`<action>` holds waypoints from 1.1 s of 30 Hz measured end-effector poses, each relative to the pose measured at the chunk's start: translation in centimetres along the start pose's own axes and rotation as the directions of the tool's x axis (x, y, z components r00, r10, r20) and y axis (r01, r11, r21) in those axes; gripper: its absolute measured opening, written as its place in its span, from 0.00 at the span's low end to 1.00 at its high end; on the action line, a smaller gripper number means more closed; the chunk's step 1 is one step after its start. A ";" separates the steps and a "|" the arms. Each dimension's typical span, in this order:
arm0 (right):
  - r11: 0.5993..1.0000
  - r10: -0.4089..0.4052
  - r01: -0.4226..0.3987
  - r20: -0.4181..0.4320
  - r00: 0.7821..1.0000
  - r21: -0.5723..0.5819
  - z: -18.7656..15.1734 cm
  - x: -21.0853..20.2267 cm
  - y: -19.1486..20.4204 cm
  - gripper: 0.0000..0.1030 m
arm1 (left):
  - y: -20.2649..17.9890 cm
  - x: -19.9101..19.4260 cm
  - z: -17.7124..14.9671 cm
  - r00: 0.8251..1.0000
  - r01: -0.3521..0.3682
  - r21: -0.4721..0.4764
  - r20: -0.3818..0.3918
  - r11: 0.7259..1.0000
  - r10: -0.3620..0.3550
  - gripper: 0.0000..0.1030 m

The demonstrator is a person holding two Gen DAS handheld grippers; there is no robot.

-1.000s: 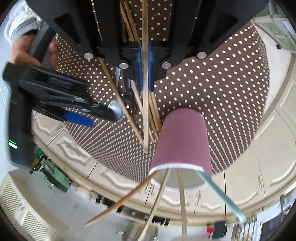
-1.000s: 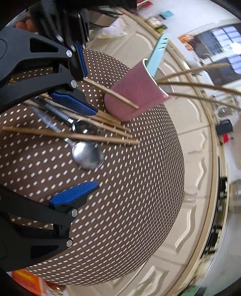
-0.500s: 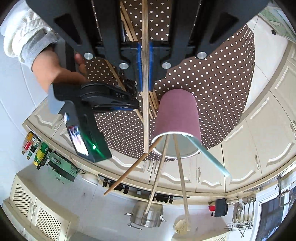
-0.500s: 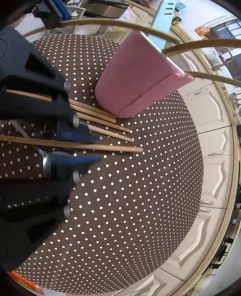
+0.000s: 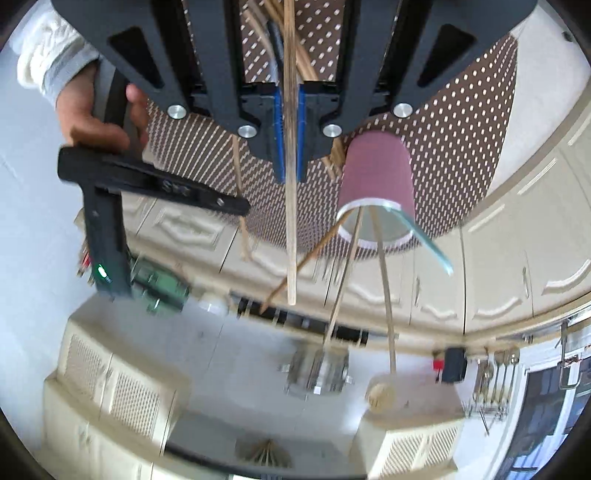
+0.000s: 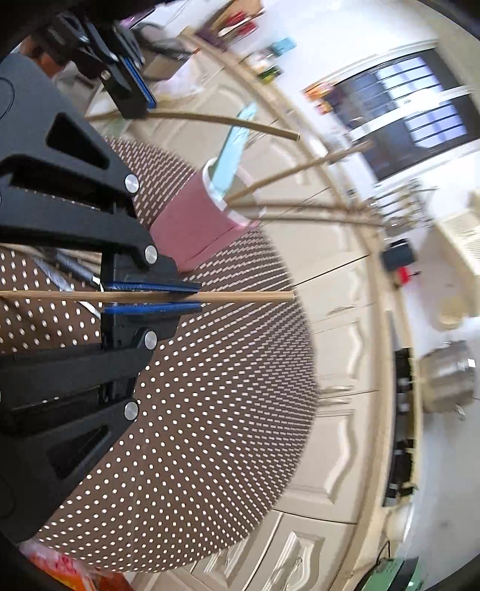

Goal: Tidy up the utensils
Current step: 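Carry both held chopsticks over the pink cup and lower them in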

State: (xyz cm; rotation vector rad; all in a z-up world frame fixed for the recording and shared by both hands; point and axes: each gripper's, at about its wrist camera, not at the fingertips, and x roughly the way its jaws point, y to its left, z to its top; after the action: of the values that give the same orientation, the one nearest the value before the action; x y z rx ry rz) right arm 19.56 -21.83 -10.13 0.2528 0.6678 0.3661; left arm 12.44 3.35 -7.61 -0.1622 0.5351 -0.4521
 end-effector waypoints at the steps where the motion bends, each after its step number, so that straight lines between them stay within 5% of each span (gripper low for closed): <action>1: 1.000 0.011 -0.011 0.035 0.999 0.001 0.1 -1.1 0.2 0.06 | 0.0 -0.6 0.2 0.999 0.017 -0.014 0.047 1.000 -0.016 0.06; 7: 0.998 0.064 -0.056 0.205 0.977 -0.043 2.3 -5.4 3.0 0.06 | -0.1 -2.7 1.2 0.971 0.021 -0.032 0.239 0.999 -0.013 0.06; 14: 0.987 0.128 -0.095 0.281 0.951 -0.127 5.2 -7.2 6.7 0.06 | -0.3 -3.4 3.6 0.901 -0.049 -0.022 0.430 0.999 0.054 0.06; 26: 0.970 0.171 -0.107 0.301 0.938 -0.218 7.9 -5.1 9.9 0.05 | 0.9 -1.1 7.5 0.821 -0.105 -0.071 0.556 0.992 0.126 0.06; 33: 0.965 0.177 -0.081 0.387 0.905 -0.251 10.3 -5.1 11.2 0.05 | 1.3 0.1 8.1 0.766 -0.135 -0.094 0.621 0.986 0.164 0.06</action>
State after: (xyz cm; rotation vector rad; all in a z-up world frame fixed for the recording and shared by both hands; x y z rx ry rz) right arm 19.70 -14.89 4.33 0.1456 0.1930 0.4980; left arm 17.24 4.77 -1.14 -0.2974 -0.1091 -0.2036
